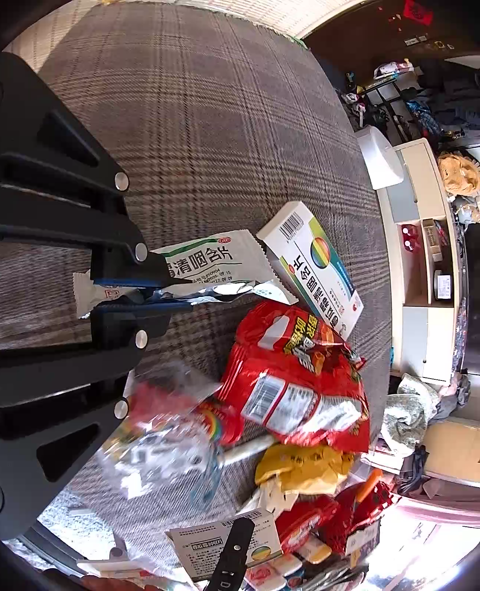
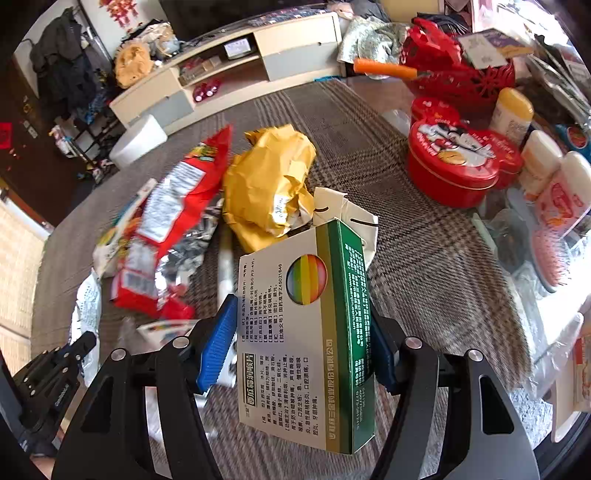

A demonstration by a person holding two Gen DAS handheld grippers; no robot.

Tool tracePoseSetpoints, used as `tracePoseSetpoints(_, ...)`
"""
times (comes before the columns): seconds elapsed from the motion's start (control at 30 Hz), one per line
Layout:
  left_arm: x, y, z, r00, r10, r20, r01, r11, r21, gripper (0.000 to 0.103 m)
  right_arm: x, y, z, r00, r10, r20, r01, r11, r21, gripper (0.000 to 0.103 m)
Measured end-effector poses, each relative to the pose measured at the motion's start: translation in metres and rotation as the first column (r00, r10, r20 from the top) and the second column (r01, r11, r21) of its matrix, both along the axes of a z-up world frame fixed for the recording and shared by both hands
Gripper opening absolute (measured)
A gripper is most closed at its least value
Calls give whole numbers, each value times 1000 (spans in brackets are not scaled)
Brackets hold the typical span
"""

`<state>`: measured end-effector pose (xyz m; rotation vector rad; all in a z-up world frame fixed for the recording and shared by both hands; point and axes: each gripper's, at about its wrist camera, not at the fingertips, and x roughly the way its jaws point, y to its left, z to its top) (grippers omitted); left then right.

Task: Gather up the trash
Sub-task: 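Grasp the rainbow medicine box with right tool while left tool grasps the sachet, then carry box and sachet over the bin and open both tools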

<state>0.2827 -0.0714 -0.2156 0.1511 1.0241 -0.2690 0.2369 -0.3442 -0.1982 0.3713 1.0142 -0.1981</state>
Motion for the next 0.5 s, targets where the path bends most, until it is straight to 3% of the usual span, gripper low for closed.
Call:
tracePoseSetpoints(0.27, -81, 23, 48, 999, 38, 36, -36, 998, -55, 5, -62, 47, 49, 995, 64, 72, -62, 998, -30, 66)
tracePoseSetpoints(0.5, -169, 46, 75, 996, 52, 73, -45, 995, -94, 5, -124, 80, 67, 990, 101, 99, -99, 995, -30, 66)
